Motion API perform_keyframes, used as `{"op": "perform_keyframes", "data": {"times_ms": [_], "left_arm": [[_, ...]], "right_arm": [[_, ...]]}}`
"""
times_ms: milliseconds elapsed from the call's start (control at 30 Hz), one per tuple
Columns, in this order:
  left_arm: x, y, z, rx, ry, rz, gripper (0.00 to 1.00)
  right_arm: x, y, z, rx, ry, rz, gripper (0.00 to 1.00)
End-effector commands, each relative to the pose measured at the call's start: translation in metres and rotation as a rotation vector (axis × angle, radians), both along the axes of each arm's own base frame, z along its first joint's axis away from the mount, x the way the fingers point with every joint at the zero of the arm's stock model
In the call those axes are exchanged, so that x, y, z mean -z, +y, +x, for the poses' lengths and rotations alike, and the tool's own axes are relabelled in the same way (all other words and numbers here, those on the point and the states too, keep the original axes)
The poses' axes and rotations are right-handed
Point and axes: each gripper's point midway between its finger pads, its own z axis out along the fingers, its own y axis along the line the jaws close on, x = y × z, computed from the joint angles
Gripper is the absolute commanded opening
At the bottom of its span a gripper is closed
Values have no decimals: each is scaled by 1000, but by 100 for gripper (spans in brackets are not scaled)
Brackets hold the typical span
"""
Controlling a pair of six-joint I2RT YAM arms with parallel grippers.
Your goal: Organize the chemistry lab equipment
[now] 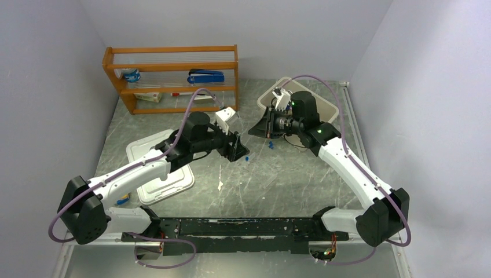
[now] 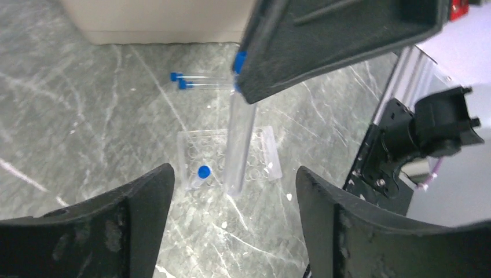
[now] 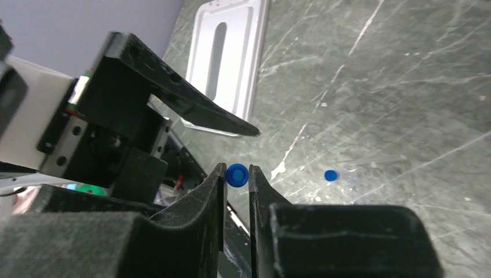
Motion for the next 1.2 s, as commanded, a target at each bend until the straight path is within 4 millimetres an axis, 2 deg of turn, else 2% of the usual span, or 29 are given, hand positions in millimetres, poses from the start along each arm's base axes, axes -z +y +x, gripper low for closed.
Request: {"op": "perform_keyframes", "data": {"times_ms": [0,100,200,333,433,533,633,767,867,1000,1167], "left_arm": [[-29,16,22,-187,-47,-39,85],[-41,32,34,-285,-30,-63,88],[-46,59,52,-405,29,-82,88],[-38,110,84,-606,148,-91,85],[-27,130,97,-686,201,-71,84],[-15,134,103,-697,235,-63,82],[-3,134,106,-701,265,-43,80],[9,141,107,-723,289,-14,80],[9,151,110,-745,291,-9,80],[9,161,113,-770,294,0,80],[8,156,110,-722,289,-18,79]], "right_arm": [[-10,-7,15,77,-168,-45,10],[-4,-6,19,162,-270,-172,10],[7,-14,22,261,-380,-301,9],[21,-34,18,334,-424,-362,8],[30,-47,13,367,-439,-404,8],[41,-51,6,357,-448,-446,8],[56,-45,-4,322,-468,-495,7],[56,-39,-13,371,-527,-510,4],[59,-33,-19,367,-551,-502,4],[78,-22,-28,318,-554,-512,5],[95,-8,-37,257,-567,-479,5]]}}
